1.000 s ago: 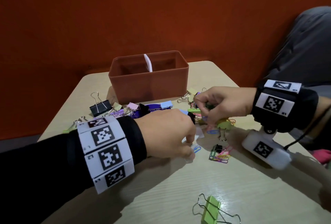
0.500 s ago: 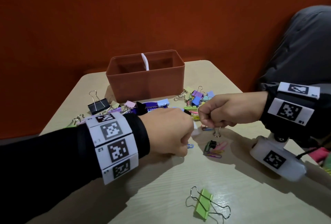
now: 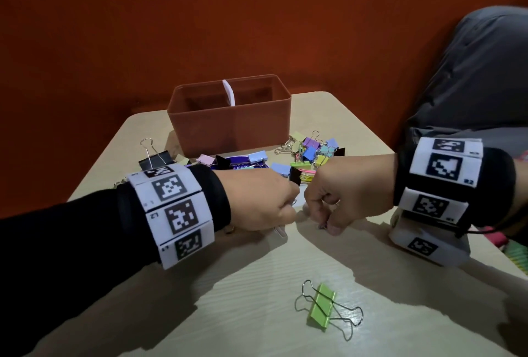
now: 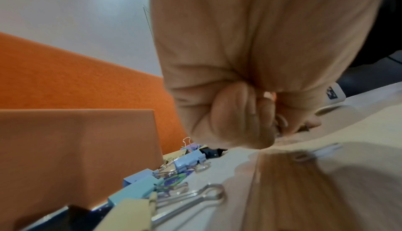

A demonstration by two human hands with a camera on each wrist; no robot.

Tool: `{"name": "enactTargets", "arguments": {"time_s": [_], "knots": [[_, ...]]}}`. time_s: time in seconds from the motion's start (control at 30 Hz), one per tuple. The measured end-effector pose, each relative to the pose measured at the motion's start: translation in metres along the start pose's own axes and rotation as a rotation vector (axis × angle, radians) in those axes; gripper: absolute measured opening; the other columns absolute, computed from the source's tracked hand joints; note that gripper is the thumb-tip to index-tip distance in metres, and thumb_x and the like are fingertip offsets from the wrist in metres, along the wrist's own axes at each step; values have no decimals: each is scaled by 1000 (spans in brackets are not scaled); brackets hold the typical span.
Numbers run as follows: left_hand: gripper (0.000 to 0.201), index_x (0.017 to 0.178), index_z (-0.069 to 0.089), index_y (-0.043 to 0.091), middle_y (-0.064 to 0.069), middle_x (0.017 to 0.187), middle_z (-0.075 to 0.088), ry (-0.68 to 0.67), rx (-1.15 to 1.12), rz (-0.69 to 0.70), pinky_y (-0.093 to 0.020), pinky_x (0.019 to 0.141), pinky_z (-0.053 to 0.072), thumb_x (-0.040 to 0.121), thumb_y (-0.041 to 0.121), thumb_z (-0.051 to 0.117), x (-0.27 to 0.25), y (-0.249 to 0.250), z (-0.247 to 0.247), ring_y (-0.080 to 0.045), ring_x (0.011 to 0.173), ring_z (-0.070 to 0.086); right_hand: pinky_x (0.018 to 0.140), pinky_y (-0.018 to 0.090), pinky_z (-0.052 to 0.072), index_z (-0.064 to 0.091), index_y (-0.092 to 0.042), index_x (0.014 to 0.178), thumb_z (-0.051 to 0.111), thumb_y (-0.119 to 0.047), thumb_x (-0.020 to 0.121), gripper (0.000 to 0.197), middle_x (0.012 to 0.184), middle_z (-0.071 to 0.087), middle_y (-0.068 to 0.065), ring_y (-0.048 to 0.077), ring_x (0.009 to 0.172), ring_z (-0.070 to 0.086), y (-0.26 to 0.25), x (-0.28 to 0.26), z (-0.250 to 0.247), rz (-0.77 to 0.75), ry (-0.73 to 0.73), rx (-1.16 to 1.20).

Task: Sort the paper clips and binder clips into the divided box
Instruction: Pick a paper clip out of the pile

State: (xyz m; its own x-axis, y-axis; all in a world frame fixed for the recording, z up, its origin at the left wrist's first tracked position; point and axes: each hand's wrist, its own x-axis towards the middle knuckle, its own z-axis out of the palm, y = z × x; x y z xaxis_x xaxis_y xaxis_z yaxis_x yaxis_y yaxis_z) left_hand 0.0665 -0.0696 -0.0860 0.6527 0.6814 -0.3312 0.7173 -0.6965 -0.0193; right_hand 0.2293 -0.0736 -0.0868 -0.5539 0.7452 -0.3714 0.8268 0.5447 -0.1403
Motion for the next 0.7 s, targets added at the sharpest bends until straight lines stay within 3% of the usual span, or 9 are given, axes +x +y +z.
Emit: {"name": "enactTargets", "arguments": {"time_s": [0.13,0.2,0.3,0.4,0.5,0.6,0.7], "knots": [[29,73,40,17,4,66,42,39,-110,-33,-26,56,31,100,26,33,-4,-9,-4,-9,59,39,54,12,35,62,-28,83,70,-24,80,9,58,55,-22,-3,58,48,0,5,1,-23,19,80],[36,69,39,16,4,64,41,104,-205,-47,-17,51,30,102,29,34,-5,-16,-7,-10,58,38,57,16,37,55,-29,82,66,-23,84,12,60,54,-14,0,55,46,4,6,-5,-30,47,138],[36,70,45,11,4,60,42,187,-394,-49,-21,52,33,101,29,40,-9,-31,-16,-10,53,35,62,27,43,52,-25,85,57,-21,92,10,72,58,-2,11,62,48,11,9,-16,-36,46,301],[37,62,48,16,8,51,46,256,-531,-110,-23,46,33,98,25,45,-15,-47,-28,-9,43,34,47,20,36,48,-16,84,48,-12,97,14,68,47,1,12,55,40,16,15,-20,-6,27,678],[37,59,48,17,6,51,51,284,-700,-179,-20,41,31,95,20,48,-21,-60,-38,-11,41,34,42,18,31,45,-12,83,42,-7,99,17,73,51,8,10,49,40,21,24,-20,-1,15,1036],[33,61,48,14,-4,58,52,291,-886,-211,-17,38,26,95,14,49,-26,-70,-45,-9,38,29,41,19,31,46,-13,85,37,-6,98,18,74,56,13,13,50,43,24,33,-24,-24,-17,1262],[28,67,50,12,-6,61,56,248,-970,-238,-18,37,23,96,14,48,-29,-78,-47,-8,37,28,43,20,37,52,-9,94,30,5,96,27,76,59,15,16,55,48,26,41,-26,-41,-17,1354]]}}
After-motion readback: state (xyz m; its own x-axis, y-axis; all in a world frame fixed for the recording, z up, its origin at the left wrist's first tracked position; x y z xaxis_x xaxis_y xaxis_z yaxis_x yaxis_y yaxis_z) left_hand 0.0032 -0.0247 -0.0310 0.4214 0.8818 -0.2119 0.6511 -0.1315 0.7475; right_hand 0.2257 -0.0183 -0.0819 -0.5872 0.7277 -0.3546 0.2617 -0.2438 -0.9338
